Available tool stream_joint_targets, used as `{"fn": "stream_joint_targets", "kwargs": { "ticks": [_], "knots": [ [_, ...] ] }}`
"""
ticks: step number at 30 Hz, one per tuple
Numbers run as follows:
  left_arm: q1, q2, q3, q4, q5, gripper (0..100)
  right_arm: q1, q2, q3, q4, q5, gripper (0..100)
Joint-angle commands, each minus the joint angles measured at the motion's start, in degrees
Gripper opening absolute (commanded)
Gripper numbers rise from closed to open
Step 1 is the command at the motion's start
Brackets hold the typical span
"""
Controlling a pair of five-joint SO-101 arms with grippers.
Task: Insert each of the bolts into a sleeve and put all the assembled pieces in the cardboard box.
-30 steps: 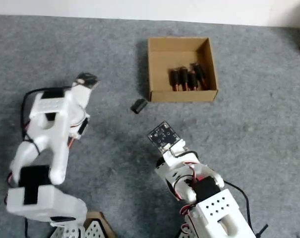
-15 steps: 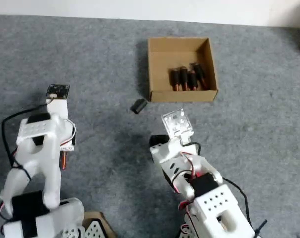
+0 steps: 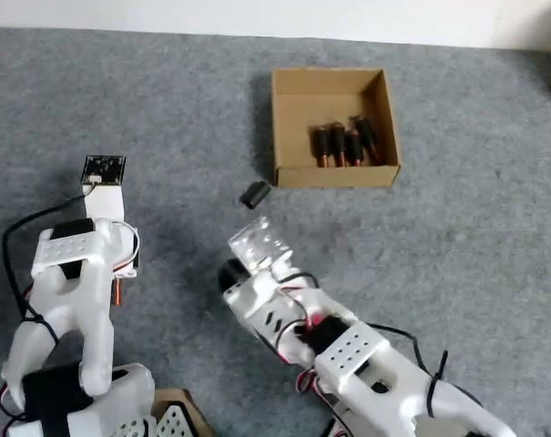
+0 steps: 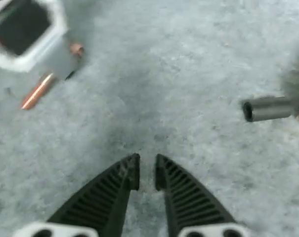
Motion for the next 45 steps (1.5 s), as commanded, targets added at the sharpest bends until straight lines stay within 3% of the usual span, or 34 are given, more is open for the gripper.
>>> {"fn": "stream_joint_targets", "kwargs": {
  "ticks": [1,4,12,14,19,22,34,45],
  "knots": [
    [-0.1,-2.3,-0.4,-1.0,0.5,0,-0.4,1.4,-3.6,-1.5,-4.9,11.2],
    [-0.1,-2.3,-0.4,-1.0,0.5,0,1.1,3.8,-3.7,-1.4,-15.2,12.6],
    [-0.1,-2.3,1.2,-4.1,0.5,0,3.3,7.3,-7.9,-0.4,-25.4,13.2],
    [-0.1,-2.3,1.6,-4.8,0.5,0,3.3,7.7,-11.4,7.3,-28.1,13.2],
    [0.0,-2.3,1.7,-4.8,0.5,0,2.7,13.7,-31.7,38.5,-36.7,13.4],
    [0.0,-2.3,1.7,-4.8,0.5,0,2.6,21.0,-42.3,45.8,-41.2,13.4],
    [0.0,-2.4,1.8,-4.8,0.5,0,6.2,49.8,-68.9,50.7,-50.4,13.5],
    [0.0,-2.4,1.9,-4.9,0.4,0,7.4,64.7,-88.7,51.1,-50.3,13.5]
  ]
}}
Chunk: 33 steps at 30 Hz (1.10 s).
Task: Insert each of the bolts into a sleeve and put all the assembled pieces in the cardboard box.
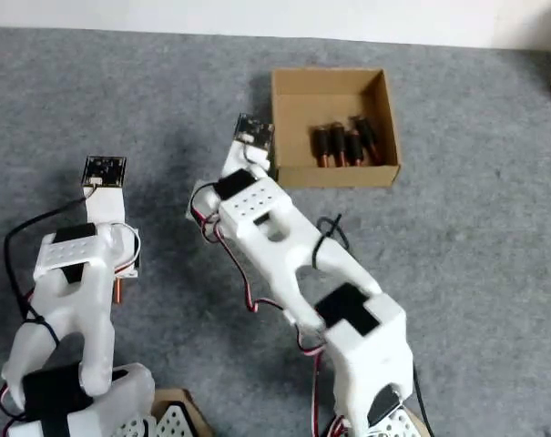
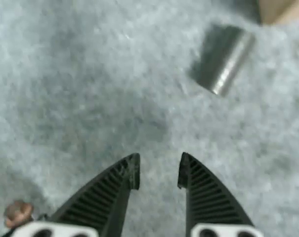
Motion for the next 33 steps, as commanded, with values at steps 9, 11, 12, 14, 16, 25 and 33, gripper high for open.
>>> {"fn": "stream_joint_targets", "kwargs": {
  "ticks": [9,11,12,14,16,25,33],
  "knots": [
    [0.0,-2.4,-0.2,-1.0,0.2,0,4.1,7.9,-13.7,0.1,4.5,13.5],
    [0.0,-2.4,-0.2,-1.0,0.2,0,4.9,7.8,-14.3,0.1,4.5,13.5],
    [0.0,-2.4,-0.2,-1.0,0.2,0,5.1,7.8,-14.5,0.2,4.5,13.5],
    [0.0,-2.4,-0.2,-1.0,0.2,0,5.1,7.8,-14.5,0.2,4.5,13.5],
    [0.0,-2.4,-0.2,-1.0,0.2,0,5.1,7.7,-14.5,0.3,4.5,13.5],
    [0.0,-2.3,-0.2,-1.7,0.2,0,6.6,7.1,-14.5,2.2,4.5,13.5],
    [0.0,-2.3,-0.1,-2.1,0.2,0,7.6,5.1,-14.2,2.2,4.3,13.2]
  ]
}}
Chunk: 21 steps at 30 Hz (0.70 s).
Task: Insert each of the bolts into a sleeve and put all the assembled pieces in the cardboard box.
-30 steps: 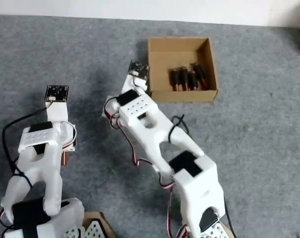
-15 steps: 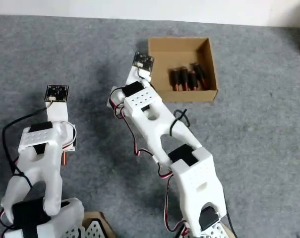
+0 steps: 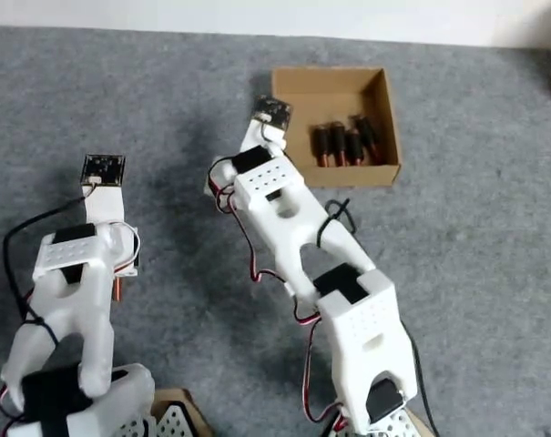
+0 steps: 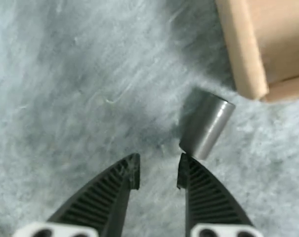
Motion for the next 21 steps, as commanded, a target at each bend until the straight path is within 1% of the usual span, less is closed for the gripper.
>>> {"fn": "stream_joint_targets", "kwargs": {
  "ticks": [1,9,17,21],
  "knots": [
    [0.0,-2.3,-0.1,-1.0,0.2,0,1.3,-4.3,-2.5,0.4,0.7,13.2],
    [0.0,-2.3,-0.1,-1.0,0.2,0,2.4,-4.4,-2.9,7.2,0.6,13.4],
    [0.0,-2.3,-0.1,-1.1,0.2,0,4.4,-8.0,-2.6,7.1,0.8,13.4],
    [0.0,-2.3,-0.1,-1.1,0.2,0,4.4,-7.9,-2.2,2.9,0.9,13.4]
  ]
}}
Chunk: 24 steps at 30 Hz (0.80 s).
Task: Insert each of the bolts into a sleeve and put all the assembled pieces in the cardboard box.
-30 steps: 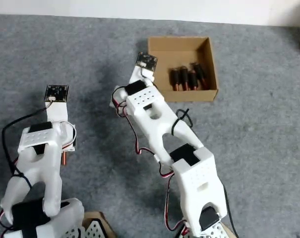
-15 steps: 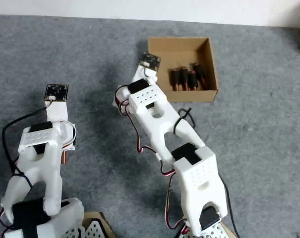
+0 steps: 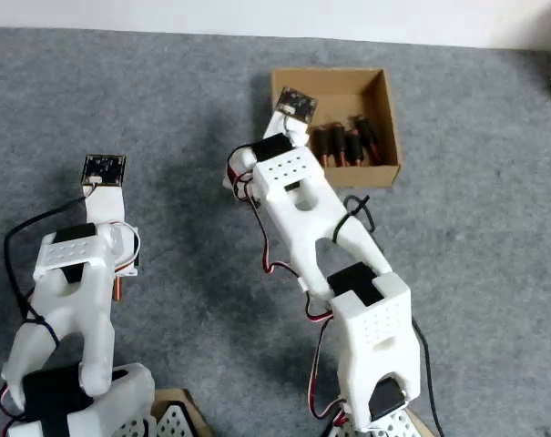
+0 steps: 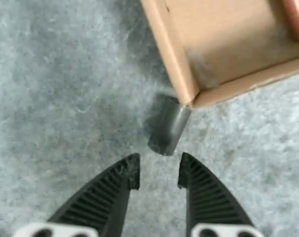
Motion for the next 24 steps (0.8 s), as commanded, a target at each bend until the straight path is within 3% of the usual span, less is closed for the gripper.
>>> {"fn": "stream_joint_targets", "kwargs": {
  "ticks": [1,16,24],
  "knots": [
    [0.0,-2.3,-0.1,-1.1,0.2,0,0.8,-4.2,-1.5,-3.6,0.9,13.4],
    [0.0,-2.3,-0.1,-1.1,0.2,0,4.8,-4.2,3.5,-4.7,0.5,13.4],
    [-0.1,-2.3,-0.1,-1.0,0.2,0,3.6,-4.4,14.4,-16.6,0.4,13.4]
  ]
}}
